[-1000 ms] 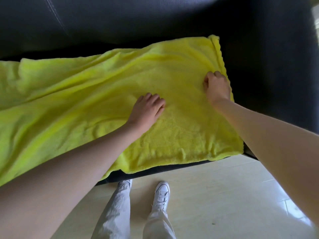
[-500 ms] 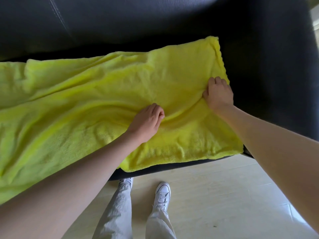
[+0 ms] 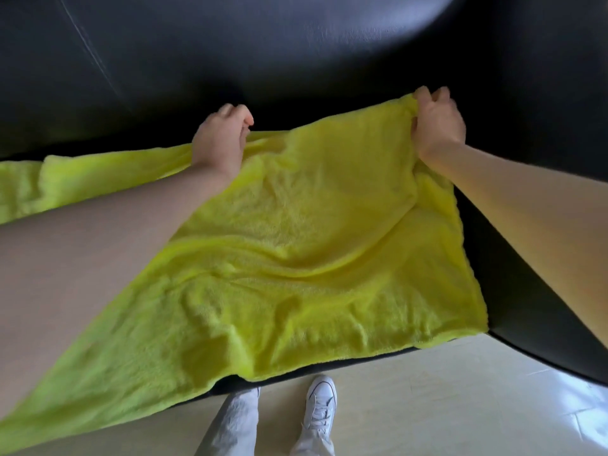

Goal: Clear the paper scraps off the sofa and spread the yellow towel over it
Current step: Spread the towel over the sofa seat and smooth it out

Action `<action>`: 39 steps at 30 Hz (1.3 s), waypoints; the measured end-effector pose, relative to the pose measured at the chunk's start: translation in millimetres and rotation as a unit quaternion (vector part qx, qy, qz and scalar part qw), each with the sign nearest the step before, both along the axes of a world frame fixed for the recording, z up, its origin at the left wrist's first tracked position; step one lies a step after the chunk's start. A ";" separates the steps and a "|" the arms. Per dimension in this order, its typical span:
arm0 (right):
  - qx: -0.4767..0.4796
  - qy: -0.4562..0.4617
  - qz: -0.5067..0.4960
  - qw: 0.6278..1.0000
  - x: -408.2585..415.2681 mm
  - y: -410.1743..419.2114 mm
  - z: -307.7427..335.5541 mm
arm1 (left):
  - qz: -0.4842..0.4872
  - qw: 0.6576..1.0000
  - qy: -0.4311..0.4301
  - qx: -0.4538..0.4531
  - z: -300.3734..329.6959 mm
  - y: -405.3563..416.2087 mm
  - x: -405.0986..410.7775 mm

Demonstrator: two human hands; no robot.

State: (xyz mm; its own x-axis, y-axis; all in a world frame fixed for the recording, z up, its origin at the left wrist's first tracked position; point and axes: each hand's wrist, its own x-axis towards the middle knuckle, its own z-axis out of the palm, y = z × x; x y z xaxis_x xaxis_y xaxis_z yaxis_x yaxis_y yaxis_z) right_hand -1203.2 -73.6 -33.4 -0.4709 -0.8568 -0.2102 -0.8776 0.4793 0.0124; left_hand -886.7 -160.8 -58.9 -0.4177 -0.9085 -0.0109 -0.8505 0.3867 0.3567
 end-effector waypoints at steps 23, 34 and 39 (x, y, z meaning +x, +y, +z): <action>-0.099 -0.173 -0.194 0.960 29.8 -21.9 -8.3 | 0.112 0.984 0.117 0.080 -25.2 32.5 5.2; -0.183 -0.110 -0.076 0.974 106.0 133.3 -17.8 | -0.039 0.993 0.107 -0.037 25.6 178.6 1.6; -0.166 -0.064 -0.097 0.979 128.6 235.2 -21.7 | -0.228 0.973 0.016 0.018 17.2 307.9 2.9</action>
State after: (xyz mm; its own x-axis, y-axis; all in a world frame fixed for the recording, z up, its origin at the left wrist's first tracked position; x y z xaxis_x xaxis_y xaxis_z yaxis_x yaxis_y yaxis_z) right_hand -1074.6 161.6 -55.0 -0.6199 -0.7847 -0.0023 -0.7538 0.5963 -0.2761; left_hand -883.8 147.1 -41.8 -0.7786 -0.6272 -0.0200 -0.5811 0.7086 0.4002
